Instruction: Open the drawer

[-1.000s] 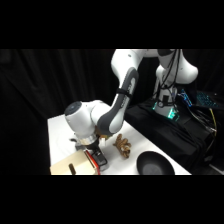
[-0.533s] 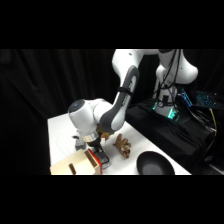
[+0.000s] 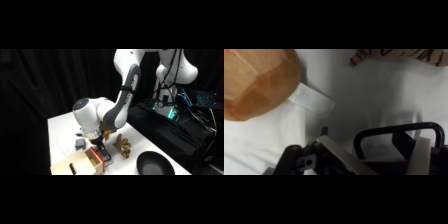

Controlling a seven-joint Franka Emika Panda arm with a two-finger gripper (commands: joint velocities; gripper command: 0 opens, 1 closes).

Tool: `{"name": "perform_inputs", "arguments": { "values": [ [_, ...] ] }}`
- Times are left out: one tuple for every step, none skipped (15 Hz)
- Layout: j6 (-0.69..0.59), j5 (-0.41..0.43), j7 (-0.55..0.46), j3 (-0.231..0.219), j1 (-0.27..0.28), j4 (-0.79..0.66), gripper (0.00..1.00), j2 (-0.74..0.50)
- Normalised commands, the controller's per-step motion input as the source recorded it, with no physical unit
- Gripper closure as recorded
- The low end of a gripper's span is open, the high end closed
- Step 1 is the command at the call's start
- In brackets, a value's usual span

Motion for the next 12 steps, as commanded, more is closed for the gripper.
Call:
{"name": "perform_inputs", "arguments": {
  "values": [
    [0.15,0.115,-0.11,-0.015,-0.029,-0.38,0.00,-0.27],
    [0.16,0.118,-0.11,-0.014,-0.031,-0.38,0.00,-0.27],
    [0.15,0.119,-0.11,-0.015,-0.031,-0.38,0.00,-0.27],
    [0.15,0.120,-0.11,-0.016,-0.030,-0.38,0.00,-0.27],
    [0.15,0.121,-0.11,-0.016,-0.030,-0.38,0.00,-0.26],
    [0.14,0.122,-0.11,-0.017,-0.027,-0.37,0.00,-0.26],
    [0.14,0.123,-0.11,-0.017,-0.023,-0.36,0.00,-0.26],
    [0.14,0.125,-0.11,-0.016,-0.022,-0.36,0.00,-0.26],
    [0.13,0.125,-0.10,-0.016,-0.019,-0.35,0.00,-0.25],
    [0.12,0.126,-0.10,-0.016,-0.017,-0.33,0.00,-0.25],
    [0.12,0.128,-0.10,-0.016,-0.015,-0.32,0.00,-0.25],
    [0.11,0.128,-0.10,-0.016,-0.014,-0.31,0.00,-0.25]
  ]
}}
